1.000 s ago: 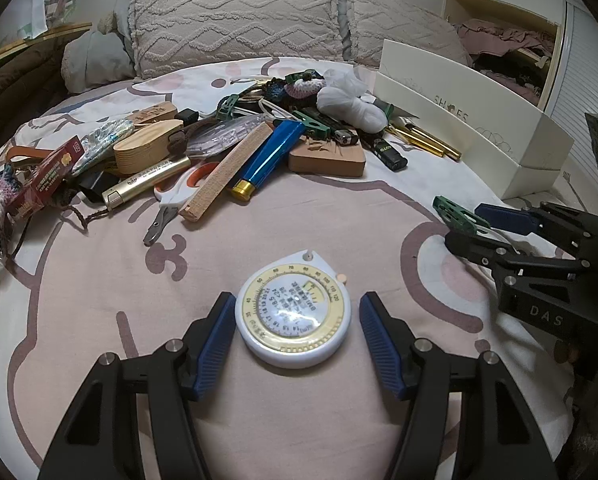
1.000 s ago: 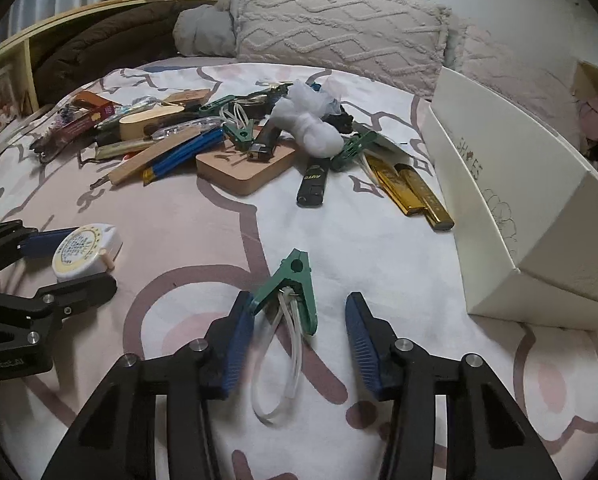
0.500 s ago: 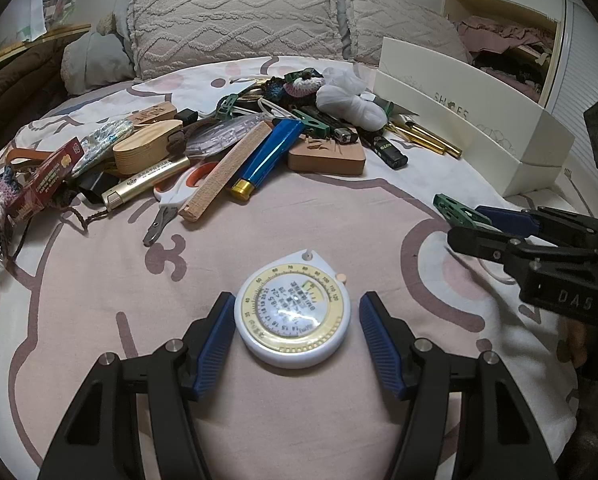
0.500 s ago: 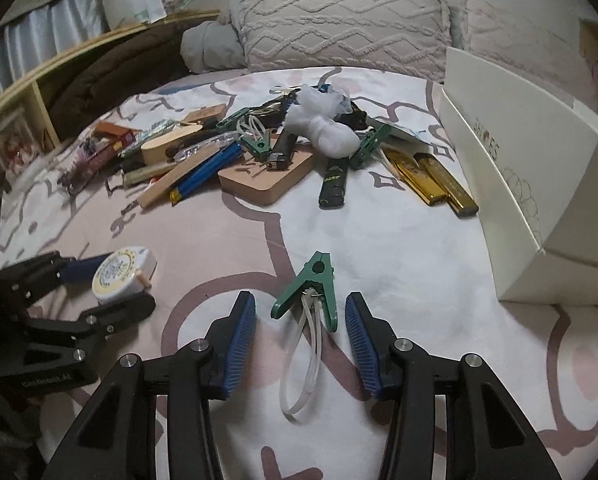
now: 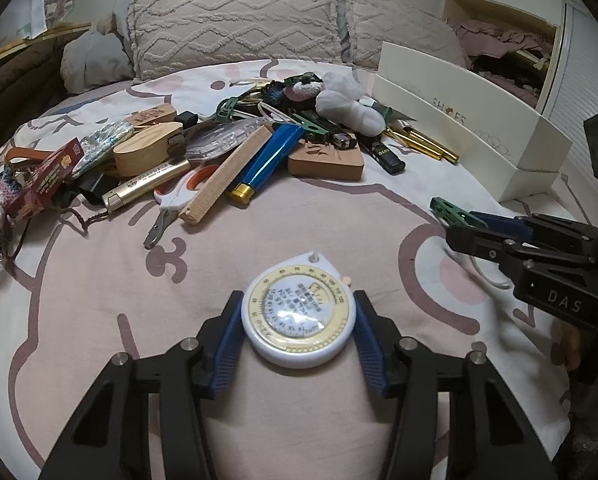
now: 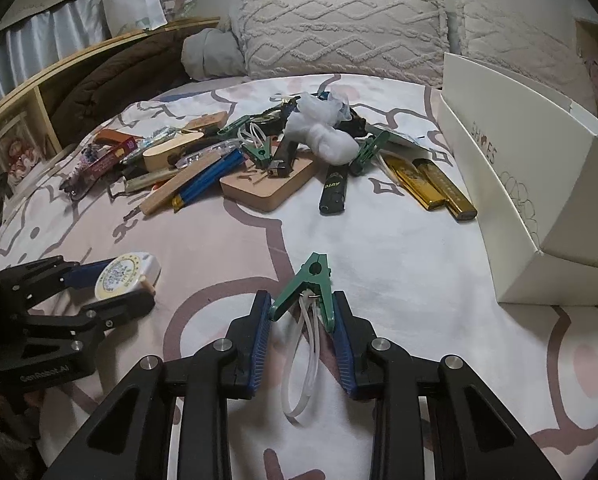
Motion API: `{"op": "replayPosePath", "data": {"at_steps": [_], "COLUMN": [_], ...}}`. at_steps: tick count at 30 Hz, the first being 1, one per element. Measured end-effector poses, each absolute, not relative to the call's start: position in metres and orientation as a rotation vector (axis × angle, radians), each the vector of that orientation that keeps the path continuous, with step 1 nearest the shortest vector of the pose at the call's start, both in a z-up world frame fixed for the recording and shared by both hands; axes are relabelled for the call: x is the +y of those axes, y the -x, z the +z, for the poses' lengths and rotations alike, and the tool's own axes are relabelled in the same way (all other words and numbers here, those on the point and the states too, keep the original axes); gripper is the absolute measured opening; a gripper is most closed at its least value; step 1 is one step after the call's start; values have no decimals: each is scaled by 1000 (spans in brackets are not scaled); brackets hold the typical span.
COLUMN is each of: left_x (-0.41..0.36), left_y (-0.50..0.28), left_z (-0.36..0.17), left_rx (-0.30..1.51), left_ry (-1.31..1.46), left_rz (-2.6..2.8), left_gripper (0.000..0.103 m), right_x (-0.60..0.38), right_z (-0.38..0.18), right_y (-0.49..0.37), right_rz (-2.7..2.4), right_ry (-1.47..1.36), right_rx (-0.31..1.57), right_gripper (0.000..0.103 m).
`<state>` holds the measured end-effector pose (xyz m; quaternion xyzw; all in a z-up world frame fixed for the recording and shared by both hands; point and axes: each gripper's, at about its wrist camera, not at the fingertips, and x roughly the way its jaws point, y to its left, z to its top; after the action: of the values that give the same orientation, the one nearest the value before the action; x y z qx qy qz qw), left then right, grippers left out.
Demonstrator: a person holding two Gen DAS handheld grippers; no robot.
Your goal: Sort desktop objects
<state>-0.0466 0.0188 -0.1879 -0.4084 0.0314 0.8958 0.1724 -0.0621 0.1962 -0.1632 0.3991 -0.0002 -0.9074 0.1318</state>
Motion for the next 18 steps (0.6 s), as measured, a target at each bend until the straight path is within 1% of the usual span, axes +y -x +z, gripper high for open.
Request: {"op": "replayPosePath", "data": {"at_steps": [9, 18], "left_x": [20, 11], "left_y": [46, 44], "left_z": [-185, -174], "left_rx": [98, 61], "left_ry": [1148, 1110], "left_rz": [2553, 2588], "left_gripper": [52, 52], "right_x": [195, 185], "right_z": [-160, -156], "right_y": [59, 54], "right_rz": [-2615, -2617], "right_ry": [-1117, -1083], "right_rx": [-4, 81], "right_gripper": [30, 30]}}
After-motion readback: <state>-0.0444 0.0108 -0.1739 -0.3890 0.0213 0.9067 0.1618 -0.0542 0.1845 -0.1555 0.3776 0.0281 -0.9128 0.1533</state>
